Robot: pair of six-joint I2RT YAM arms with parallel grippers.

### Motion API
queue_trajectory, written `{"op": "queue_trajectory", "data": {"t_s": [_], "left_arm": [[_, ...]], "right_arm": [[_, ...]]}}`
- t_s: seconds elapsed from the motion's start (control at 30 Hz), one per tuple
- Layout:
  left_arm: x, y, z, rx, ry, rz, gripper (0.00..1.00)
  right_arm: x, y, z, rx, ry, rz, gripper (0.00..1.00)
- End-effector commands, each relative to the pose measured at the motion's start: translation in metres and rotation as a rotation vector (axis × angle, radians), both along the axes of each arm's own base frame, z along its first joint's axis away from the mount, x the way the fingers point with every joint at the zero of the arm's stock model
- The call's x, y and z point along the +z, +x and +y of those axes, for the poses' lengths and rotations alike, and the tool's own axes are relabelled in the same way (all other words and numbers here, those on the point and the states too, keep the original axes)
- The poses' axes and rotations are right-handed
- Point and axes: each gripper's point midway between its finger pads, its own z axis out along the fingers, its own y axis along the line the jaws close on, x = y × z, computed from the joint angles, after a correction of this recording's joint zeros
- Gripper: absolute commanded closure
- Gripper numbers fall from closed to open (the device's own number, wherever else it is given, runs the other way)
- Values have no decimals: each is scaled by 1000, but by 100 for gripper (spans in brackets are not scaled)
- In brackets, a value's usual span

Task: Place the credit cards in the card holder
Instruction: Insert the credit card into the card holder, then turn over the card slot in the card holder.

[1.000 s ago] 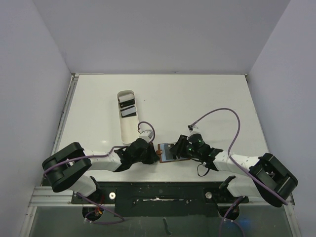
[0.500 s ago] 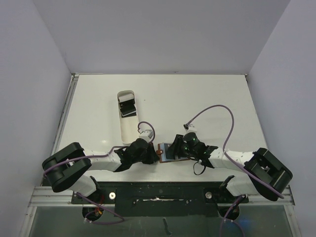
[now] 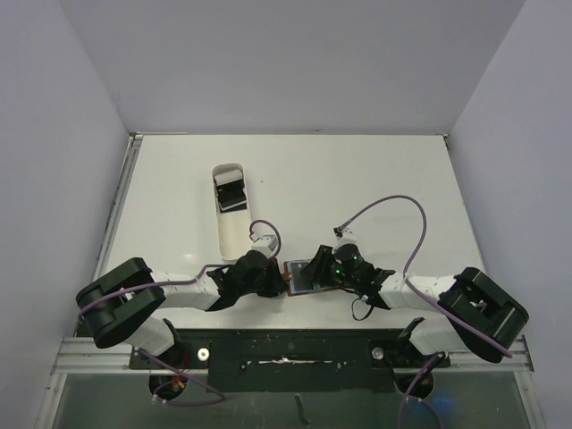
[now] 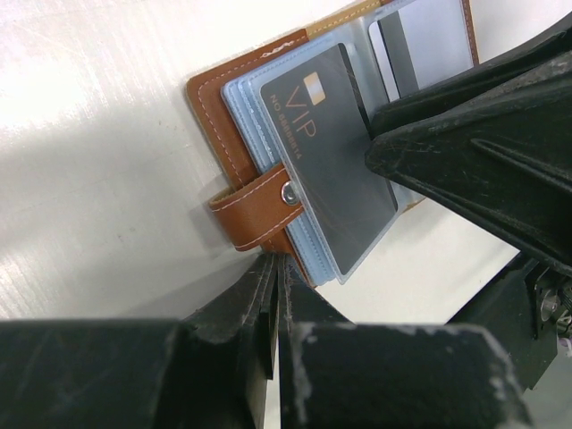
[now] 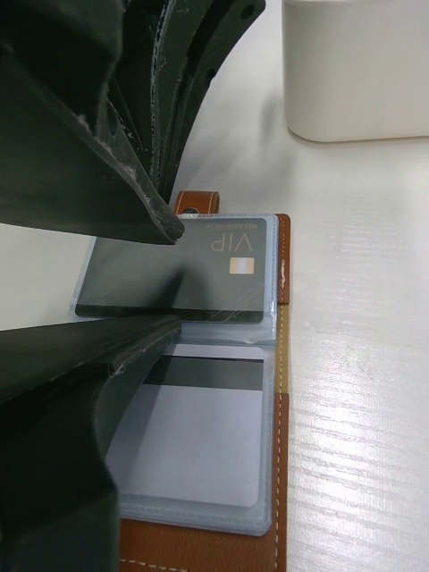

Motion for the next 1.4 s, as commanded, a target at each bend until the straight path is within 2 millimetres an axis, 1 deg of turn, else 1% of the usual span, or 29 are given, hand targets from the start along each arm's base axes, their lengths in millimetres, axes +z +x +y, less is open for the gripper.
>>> {"op": "queue_trajectory", "data": {"t_s": [0.0, 0.07, 0.1, 0.17, 0.23, 0.33, 0.4, 0.47, 0.5, 0.57, 0.7, 0.73, 0.77, 0.87, 1.0, 1.17, 1.37], "left_arm": [[23, 12, -11, 9, -39, -61, 98], [29, 15, -10, 20, -42, -72, 96], [33, 15, -9, 24, -43, -76, 92], [44, 17, -9, 32, -56, -92, 88], [57, 18, -10, 40, -84, -104, 86], [76, 18, -15, 36, -136, -123, 82], [87, 18, -21, 32, -182, -128, 79], [95, 17, -27, 22, -232, -132, 76], [96, 17, -29, 19, -247, -130, 74], [93, 19, -33, 17, -247, -121, 71], [80, 22, -35, 22, -209, -103, 63], [76, 22, -35, 23, -203, -100, 56], [71, 22, -35, 25, -195, -94, 54], [63, 22, -35, 28, -184, -85, 53], [57, 22, -38, 25, -184, -76, 54], [51, 22, -42, 21, -191, -56, 55], [49, 22, -48, 10, -200, -43, 58]], "right_arm": [[25, -1, 15, 32, 109, -39, 62], [27, -1, 13, 32, 92, -42, 62], [29, -1, 11, 31, 78, -45, 62], [33, 1, 4, 23, 35, -55, 62], [39, 4, -5, 0, -11, -76, 62], [46, 9, -20, -32, -82, -110, 64], [47, 11, -30, -52, -127, -121, 66], [46, 12, -37, -64, -161, -127, 67], [44, 12, -40, -68, -176, -124, 68], [41, 13, -43, -74, -188, -121, 70], [30, 13, -46, -75, -211, -105, 71], [27, 12, -46, -74, -216, -100, 71], [23, 11, -48, -74, -224, -93, 71], [12, 9, -51, -78, -248, -68, 72], [1, 4, -55, -84, -253, -48, 72], [-3, 0, -54, -86, -236, -37, 72], [-8, -4, -54, -87, -231, -26, 72]]}}
